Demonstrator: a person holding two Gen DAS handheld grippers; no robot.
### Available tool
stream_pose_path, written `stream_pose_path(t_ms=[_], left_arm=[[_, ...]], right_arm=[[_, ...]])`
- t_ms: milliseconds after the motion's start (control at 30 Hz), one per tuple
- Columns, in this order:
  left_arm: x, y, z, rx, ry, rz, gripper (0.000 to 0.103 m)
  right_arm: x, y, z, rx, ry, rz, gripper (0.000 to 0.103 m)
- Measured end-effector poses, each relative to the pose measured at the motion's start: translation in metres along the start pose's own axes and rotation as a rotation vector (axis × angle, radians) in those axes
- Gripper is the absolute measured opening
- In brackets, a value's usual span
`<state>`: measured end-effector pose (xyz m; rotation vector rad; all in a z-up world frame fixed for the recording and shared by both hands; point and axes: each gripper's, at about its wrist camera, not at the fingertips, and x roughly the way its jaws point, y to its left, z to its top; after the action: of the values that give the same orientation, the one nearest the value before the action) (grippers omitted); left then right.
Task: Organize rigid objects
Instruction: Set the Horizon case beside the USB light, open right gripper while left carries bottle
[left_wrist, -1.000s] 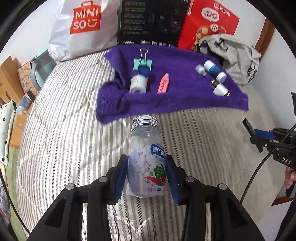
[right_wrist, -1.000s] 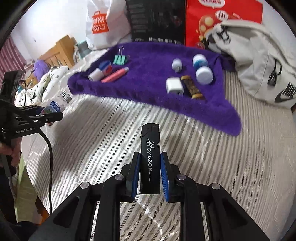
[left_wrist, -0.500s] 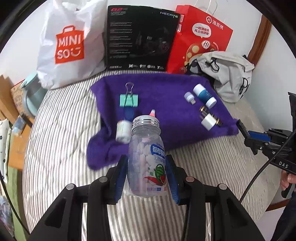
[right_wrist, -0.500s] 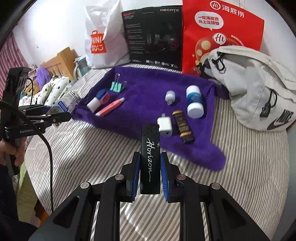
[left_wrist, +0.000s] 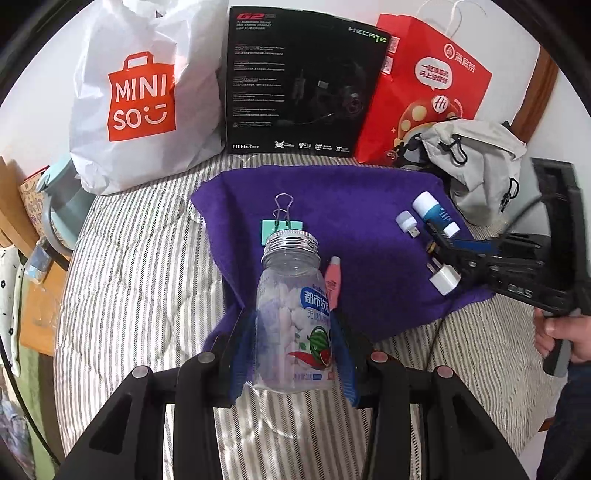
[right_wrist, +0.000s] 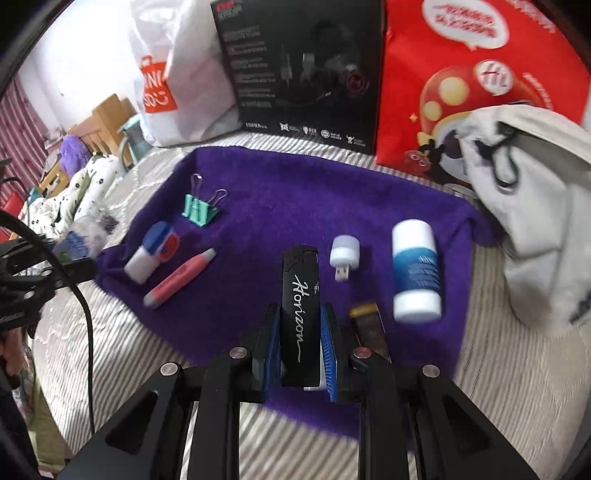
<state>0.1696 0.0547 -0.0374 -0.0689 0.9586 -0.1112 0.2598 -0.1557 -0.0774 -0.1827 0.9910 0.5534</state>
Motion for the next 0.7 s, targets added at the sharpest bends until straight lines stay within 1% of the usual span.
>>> stream_pose_path(t_ms=[167, 300, 500, 700], left_arm=[[0.01, 0.013, 0.004, -0.023, 0.002, -0.006, 0.039], [0.015, 0.022, 0.007, -0.037, 0.002, -0.011, 0.039], [0.017, 0.026, 0.013, -0.038, -0.006, -0.013, 0.039], [0.02, 0.023, 0.018, -0.034, -0.009, -0.021, 0.039]], right_arm=[[0.032, 0.004, 0.017, -0.029, 0.049, -0.019, 0.022], [0.047, 0.006, 0.023, -0.048, 0.075, -0.048, 0.022], [0.058, 0.009, 0.027, -0.072, 0.083, -0.071, 0.022], [0.061, 0.009, 0.027, -0.089, 0.084, -0.065, 0.022]])
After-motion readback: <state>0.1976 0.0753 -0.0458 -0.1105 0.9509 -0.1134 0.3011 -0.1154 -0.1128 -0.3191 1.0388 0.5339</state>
